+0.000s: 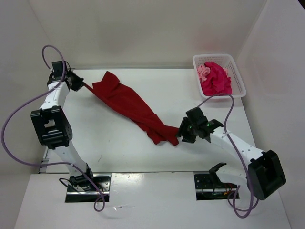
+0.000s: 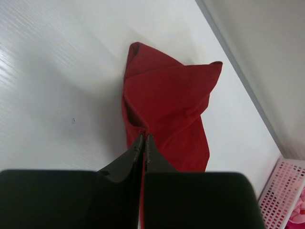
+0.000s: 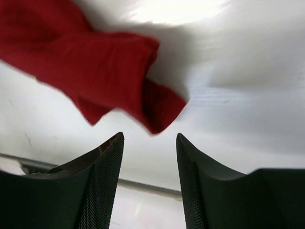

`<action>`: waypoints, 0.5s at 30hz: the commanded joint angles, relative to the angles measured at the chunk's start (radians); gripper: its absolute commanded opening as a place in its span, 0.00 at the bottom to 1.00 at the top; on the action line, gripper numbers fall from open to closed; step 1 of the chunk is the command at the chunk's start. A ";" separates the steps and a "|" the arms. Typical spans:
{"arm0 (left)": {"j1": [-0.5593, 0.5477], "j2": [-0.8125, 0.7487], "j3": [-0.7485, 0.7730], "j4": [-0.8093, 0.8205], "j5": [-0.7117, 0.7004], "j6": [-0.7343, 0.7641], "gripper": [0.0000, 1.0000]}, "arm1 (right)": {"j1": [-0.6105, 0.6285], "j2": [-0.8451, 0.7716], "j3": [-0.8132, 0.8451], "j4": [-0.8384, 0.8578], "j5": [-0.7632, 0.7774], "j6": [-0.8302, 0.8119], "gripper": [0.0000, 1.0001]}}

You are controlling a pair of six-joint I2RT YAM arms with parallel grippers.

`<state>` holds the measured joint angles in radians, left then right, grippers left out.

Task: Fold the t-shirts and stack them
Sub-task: Flatten out the tshirt

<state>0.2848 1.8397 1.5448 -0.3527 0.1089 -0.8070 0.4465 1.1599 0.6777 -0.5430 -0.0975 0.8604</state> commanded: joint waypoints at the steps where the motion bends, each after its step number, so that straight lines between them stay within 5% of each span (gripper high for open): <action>1: -0.036 0.039 0.047 0.011 0.003 0.028 0.00 | 0.124 -0.037 0.065 -0.066 0.131 0.054 0.54; 9: -0.045 0.094 0.092 0.011 0.012 0.028 0.00 | 0.385 0.017 0.094 -0.109 0.229 0.084 0.52; 15: -0.045 0.173 0.325 -0.052 0.012 0.019 0.00 | 0.376 0.174 0.190 -0.094 0.378 0.057 0.60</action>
<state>0.2340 2.0033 1.7481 -0.3992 0.1177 -0.7898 0.8371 1.2778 0.7818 -0.6411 0.1452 0.9268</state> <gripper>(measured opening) 0.009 0.581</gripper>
